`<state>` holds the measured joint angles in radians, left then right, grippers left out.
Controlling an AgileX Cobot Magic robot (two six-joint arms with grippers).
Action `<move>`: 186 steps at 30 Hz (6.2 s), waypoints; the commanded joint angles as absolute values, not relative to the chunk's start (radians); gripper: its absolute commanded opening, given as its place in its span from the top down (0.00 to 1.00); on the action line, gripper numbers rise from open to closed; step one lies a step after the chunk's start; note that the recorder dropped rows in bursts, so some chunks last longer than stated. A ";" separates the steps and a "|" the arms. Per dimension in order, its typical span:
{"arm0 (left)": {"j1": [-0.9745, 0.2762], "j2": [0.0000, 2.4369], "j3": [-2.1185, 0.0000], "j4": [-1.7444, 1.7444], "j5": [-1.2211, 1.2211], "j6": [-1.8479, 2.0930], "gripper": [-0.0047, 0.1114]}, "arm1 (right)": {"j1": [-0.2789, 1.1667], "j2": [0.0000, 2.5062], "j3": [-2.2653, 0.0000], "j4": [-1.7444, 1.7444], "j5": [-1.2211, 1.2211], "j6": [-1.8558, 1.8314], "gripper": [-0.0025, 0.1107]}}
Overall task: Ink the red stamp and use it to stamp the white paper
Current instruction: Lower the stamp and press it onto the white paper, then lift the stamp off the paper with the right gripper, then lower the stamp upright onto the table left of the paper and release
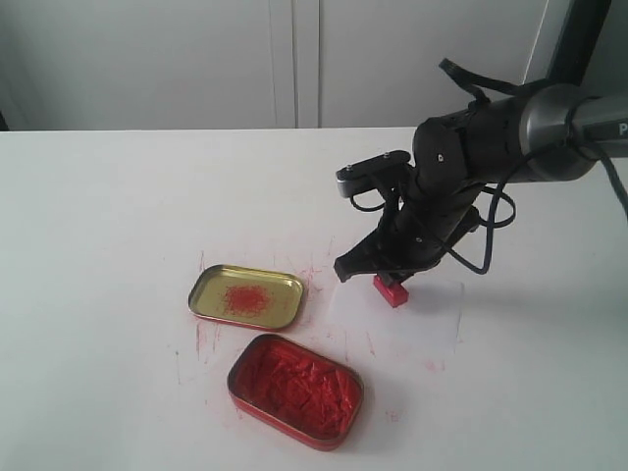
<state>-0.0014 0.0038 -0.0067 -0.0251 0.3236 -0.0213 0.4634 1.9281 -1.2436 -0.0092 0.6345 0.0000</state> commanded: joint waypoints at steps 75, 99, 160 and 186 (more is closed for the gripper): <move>0.000 0.000 0.000 -0.024 0.332 -0.022 0.96 | 0.457 1.961 -1.243 0.093 0.656 0.021 0.98; 0.000 0.000 0.000 -0.024 0.332 -0.022 0.96 | 0.348 1.918 -1.243 0.322 0.651 -0.137 0.98; 0.000 0.000 0.000 -0.024 0.332 -0.022 0.96 | 0.309 1.956 -1.246 1.191 0.593 -0.617 0.98; 0.000 0.000 0.000 -0.024 0.332 -0.022 0.96 | 0.360 2.194 -1.319 1.744 0.532 -0.964 0.98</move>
